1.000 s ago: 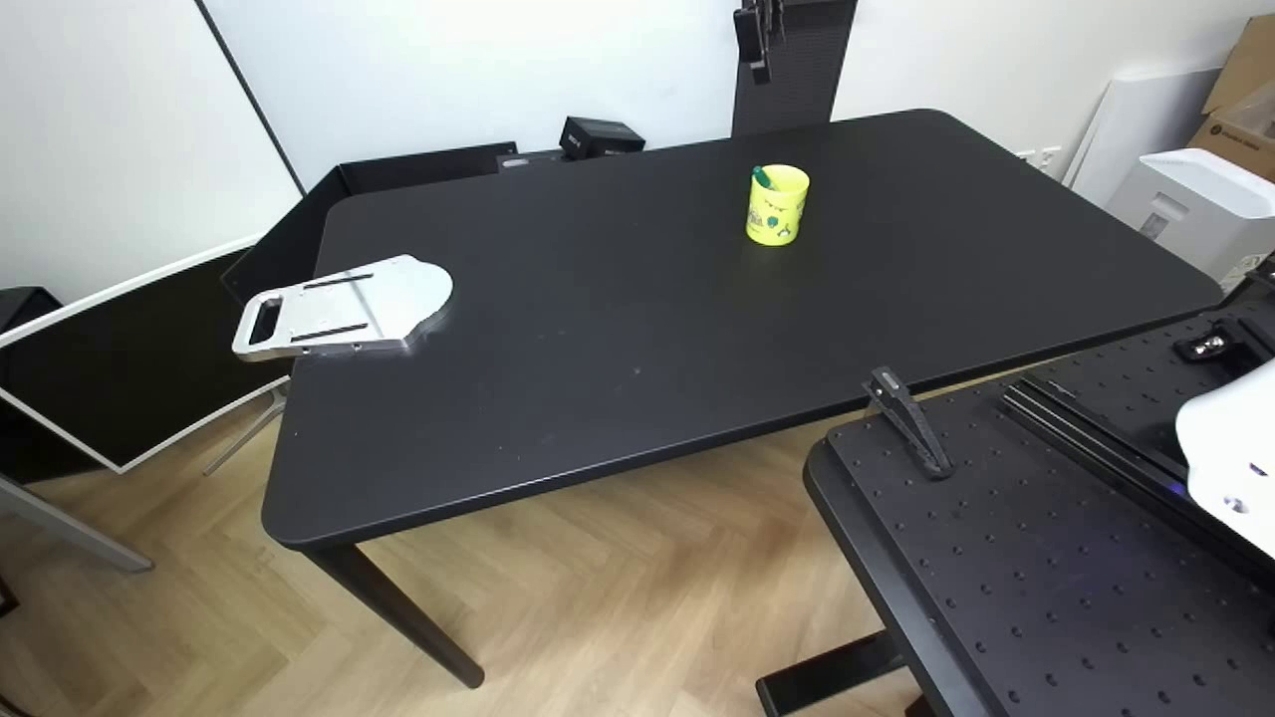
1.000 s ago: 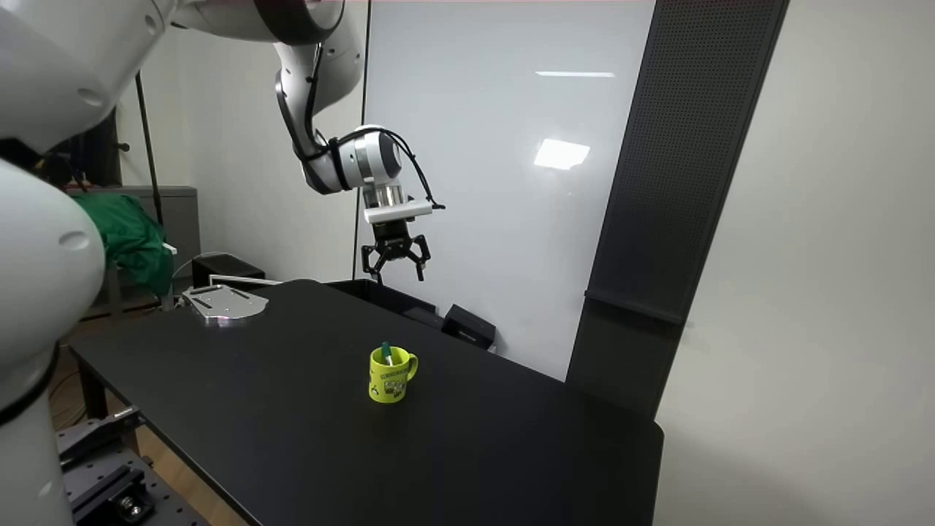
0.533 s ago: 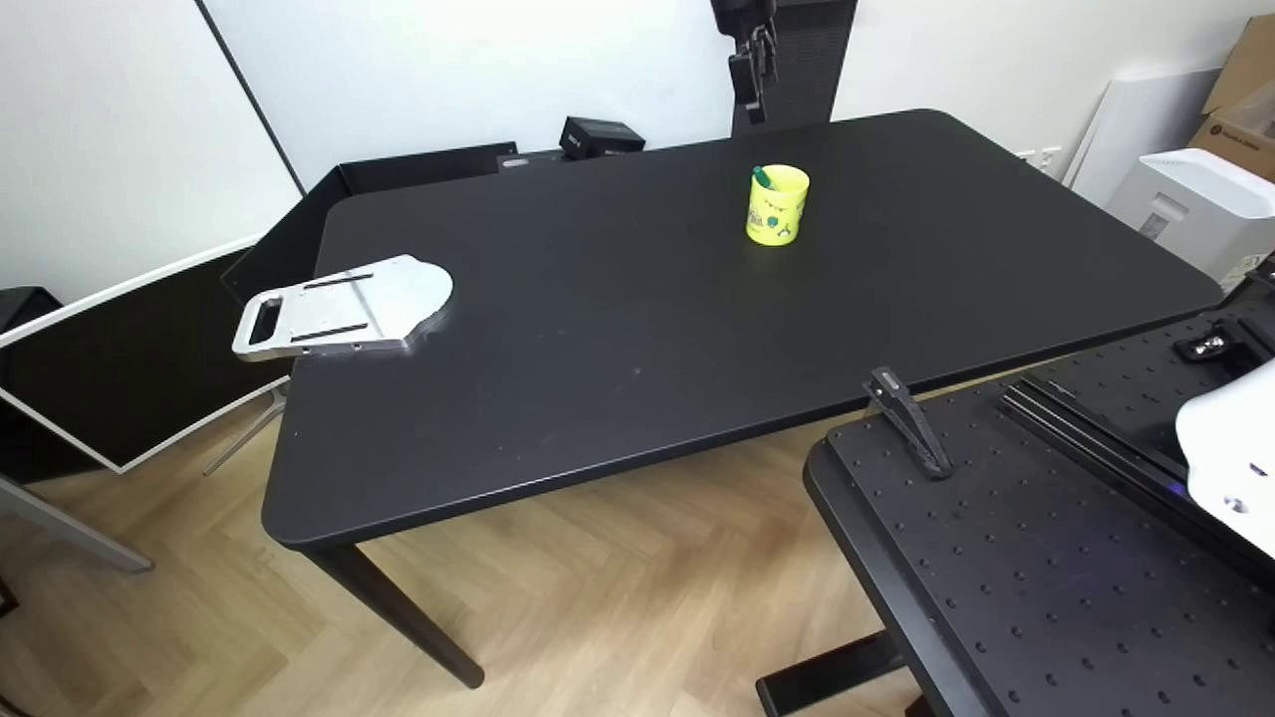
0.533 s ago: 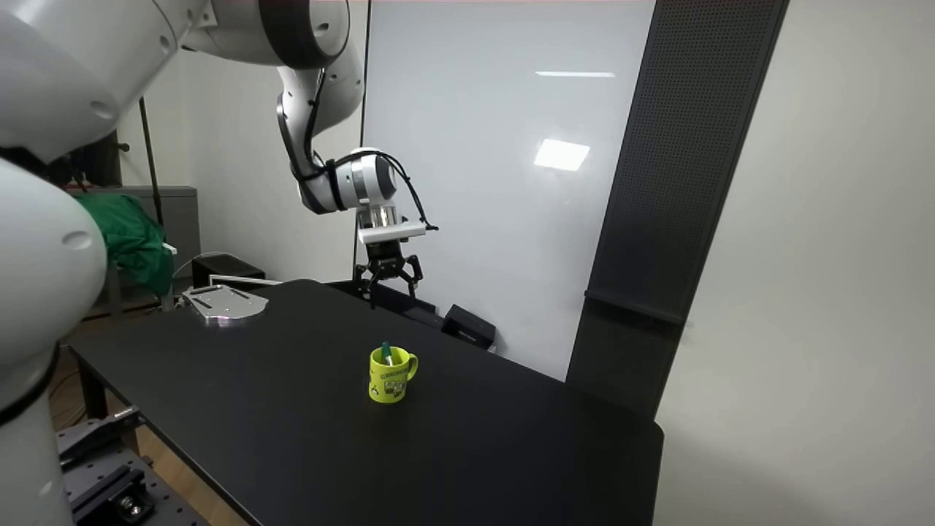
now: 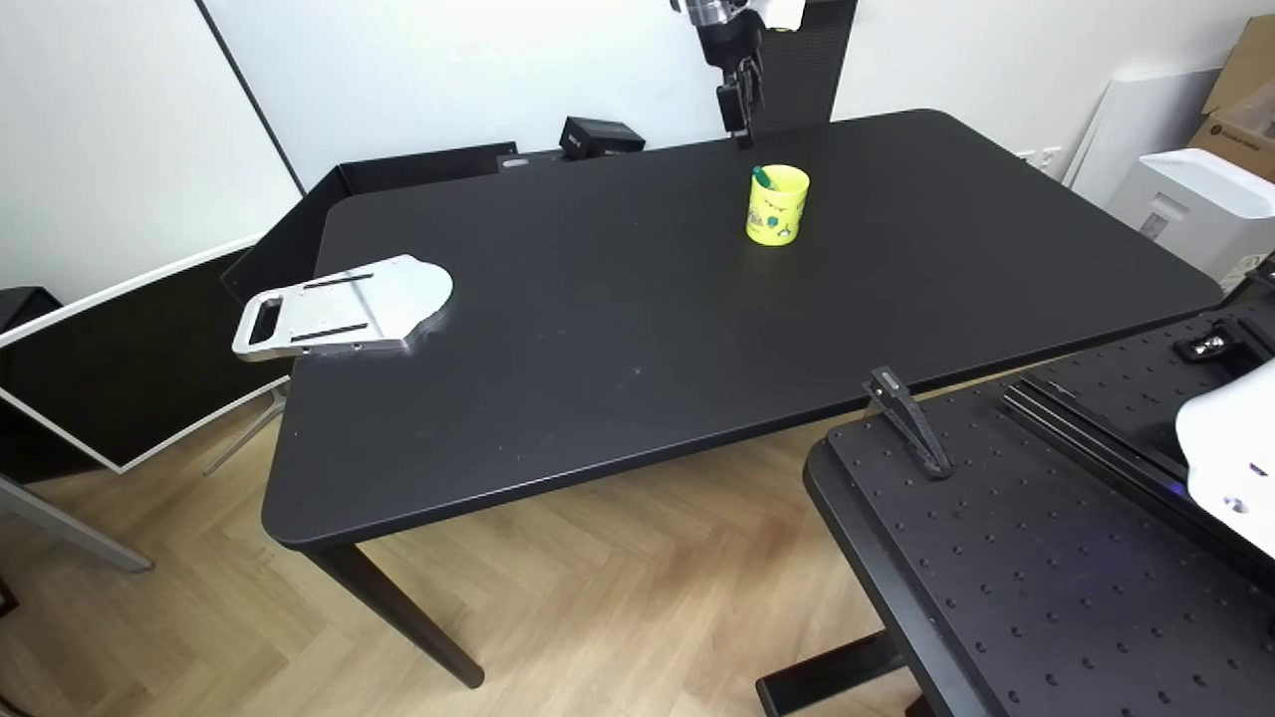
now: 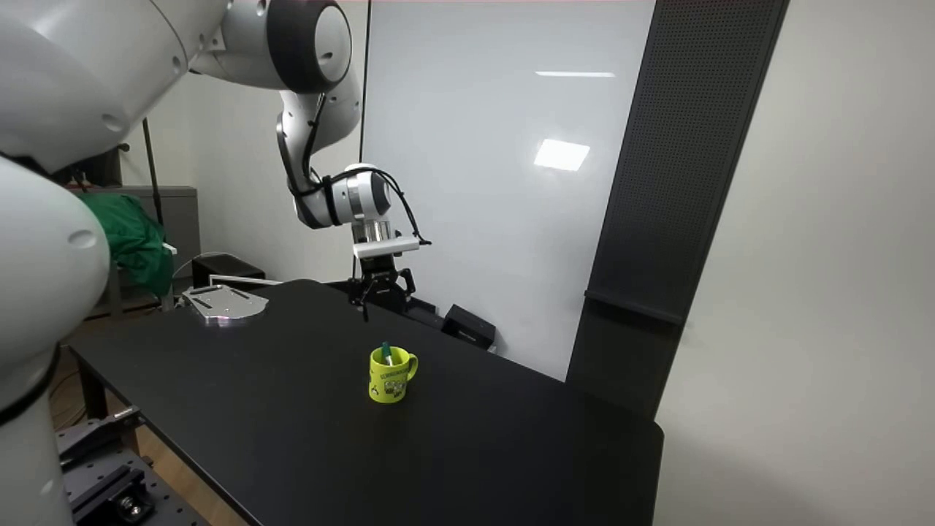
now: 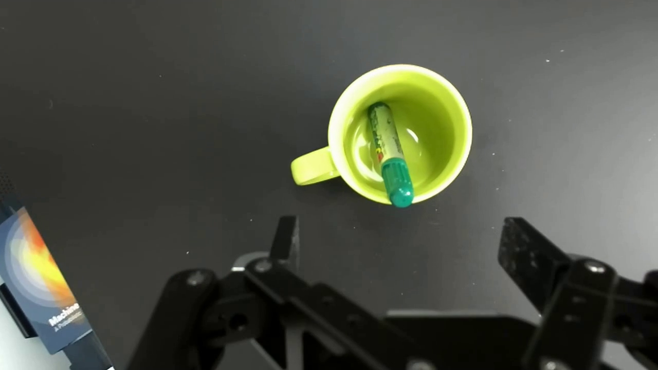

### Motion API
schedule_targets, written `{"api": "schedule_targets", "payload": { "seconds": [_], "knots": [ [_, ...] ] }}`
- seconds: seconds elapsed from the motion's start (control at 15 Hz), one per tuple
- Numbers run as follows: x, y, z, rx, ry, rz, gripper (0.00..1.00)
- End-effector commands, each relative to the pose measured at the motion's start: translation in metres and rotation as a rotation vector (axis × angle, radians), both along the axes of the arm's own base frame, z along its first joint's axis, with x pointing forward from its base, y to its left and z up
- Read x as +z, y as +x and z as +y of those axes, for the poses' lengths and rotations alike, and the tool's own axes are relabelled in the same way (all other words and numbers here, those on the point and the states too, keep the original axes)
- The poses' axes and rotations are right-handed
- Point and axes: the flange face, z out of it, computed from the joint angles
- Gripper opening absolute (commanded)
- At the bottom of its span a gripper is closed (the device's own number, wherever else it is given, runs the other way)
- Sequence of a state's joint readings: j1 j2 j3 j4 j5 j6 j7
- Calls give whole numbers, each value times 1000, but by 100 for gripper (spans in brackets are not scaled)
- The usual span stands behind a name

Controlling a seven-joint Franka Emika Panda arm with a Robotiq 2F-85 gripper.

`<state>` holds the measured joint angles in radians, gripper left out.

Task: Take the marker out of the mug and put it on the table

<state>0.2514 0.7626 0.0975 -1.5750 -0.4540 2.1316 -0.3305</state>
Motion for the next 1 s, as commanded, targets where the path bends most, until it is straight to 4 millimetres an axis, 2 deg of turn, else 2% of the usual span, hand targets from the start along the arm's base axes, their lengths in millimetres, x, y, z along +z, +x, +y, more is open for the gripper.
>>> {"api": "schedule_targets", "payload": {
  "seconds": [0.0, 0.53, 0.93],
  "knots": [
    [-10, 11, 5, 4, -6, -1, 100],
    [-39, 13, 6, -2, -9, 28, 100],
    [-50, 12, 3, -14, -17, 51, 100]
  ]
}}
